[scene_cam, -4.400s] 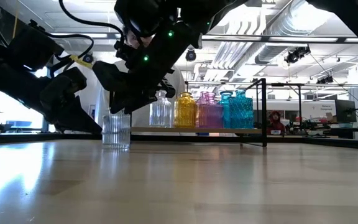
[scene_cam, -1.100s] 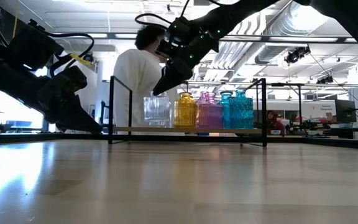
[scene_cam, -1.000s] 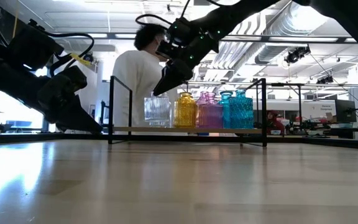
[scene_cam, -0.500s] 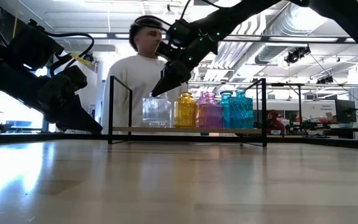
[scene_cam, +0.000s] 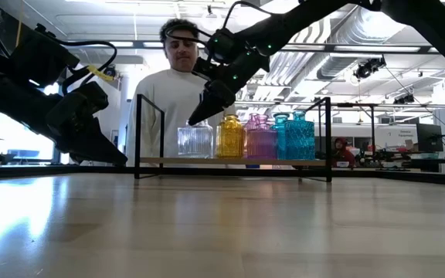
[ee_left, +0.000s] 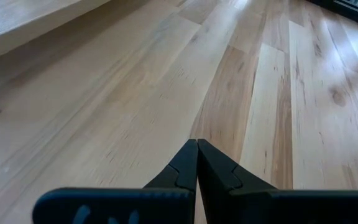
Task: Sort vases onto shelf
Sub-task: Put the transparent vase on the shelf aligned with the other transparent vases
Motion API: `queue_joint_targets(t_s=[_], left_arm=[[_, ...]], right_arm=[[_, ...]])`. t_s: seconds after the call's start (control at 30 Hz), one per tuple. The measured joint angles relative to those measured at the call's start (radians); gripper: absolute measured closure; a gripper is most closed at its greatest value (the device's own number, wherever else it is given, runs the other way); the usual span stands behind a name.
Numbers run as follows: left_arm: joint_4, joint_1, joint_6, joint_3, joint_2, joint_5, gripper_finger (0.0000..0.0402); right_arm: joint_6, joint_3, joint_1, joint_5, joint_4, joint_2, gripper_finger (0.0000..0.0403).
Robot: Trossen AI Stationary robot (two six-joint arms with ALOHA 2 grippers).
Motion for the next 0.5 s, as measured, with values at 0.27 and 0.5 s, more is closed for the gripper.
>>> queue_joint_targets(t_s=[0.27,0.5], left_arm=[[0.0,0.0,0.0,0.0,0.0,0.001,0.0401],[0.0,0.0,-0.004,0.0,0.0,0.001,0.0402]], right_arm=[[0.019,0.0,-0.004,0.073,0.001,0.0,0.0238],[0.019,0.0,-0.004,0.073,0.001,-0.001,0.0226]])
